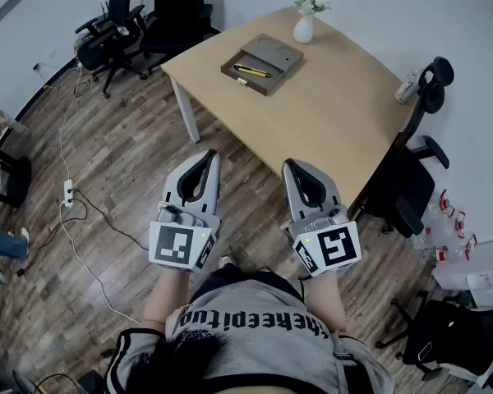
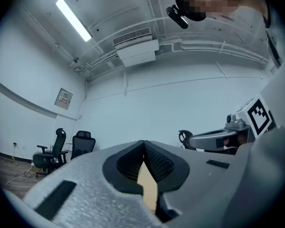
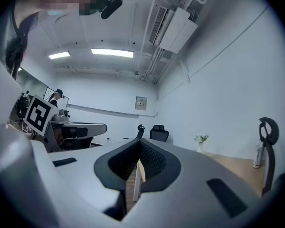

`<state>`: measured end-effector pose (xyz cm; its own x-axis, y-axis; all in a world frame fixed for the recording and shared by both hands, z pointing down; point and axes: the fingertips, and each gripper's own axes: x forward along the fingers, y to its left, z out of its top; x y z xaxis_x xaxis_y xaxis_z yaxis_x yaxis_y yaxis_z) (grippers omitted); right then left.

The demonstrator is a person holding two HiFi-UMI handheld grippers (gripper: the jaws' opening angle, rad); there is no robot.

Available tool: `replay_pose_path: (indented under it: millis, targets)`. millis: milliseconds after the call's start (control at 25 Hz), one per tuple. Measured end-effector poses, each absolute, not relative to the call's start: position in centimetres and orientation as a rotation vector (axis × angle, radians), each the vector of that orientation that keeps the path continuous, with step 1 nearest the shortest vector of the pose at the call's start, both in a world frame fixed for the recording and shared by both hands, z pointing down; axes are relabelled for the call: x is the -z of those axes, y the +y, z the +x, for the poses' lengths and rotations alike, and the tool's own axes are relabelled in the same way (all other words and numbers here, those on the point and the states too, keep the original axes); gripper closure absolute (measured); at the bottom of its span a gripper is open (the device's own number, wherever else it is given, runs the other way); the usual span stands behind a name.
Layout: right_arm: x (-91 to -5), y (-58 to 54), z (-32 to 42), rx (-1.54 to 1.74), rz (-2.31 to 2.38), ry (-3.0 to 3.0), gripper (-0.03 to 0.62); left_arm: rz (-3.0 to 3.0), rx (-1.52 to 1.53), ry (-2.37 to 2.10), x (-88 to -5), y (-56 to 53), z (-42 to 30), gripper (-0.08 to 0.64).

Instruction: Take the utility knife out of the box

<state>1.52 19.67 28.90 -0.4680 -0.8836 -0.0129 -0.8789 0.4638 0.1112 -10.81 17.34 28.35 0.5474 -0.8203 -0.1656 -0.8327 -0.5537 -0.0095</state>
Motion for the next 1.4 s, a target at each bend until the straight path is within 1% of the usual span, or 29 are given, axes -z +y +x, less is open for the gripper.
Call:
replay_pose_path:
  millis: [520, 1040, 1400]
  targets:
    - [-29.1, 19.7, 2.1, 0.158, 1.623, -2.632, 0.586, -2.691, -0.213, 1.416, -28.4, 17.1, -10.1, 0.543]
    - [-29.5, 18.5, -0.5, 0.157, 1.685, -2.639, 0.586, -2.682, -0.207, 1.342, -28.8, 15.4, -12.3, 0.543]
    - [-30.0, 15.7, -0.2, 0.137, 1.68, -2.639, 0.586, -2.695, -0.213, 1.345, -29.1, 12.6, -12.0, 0.543]
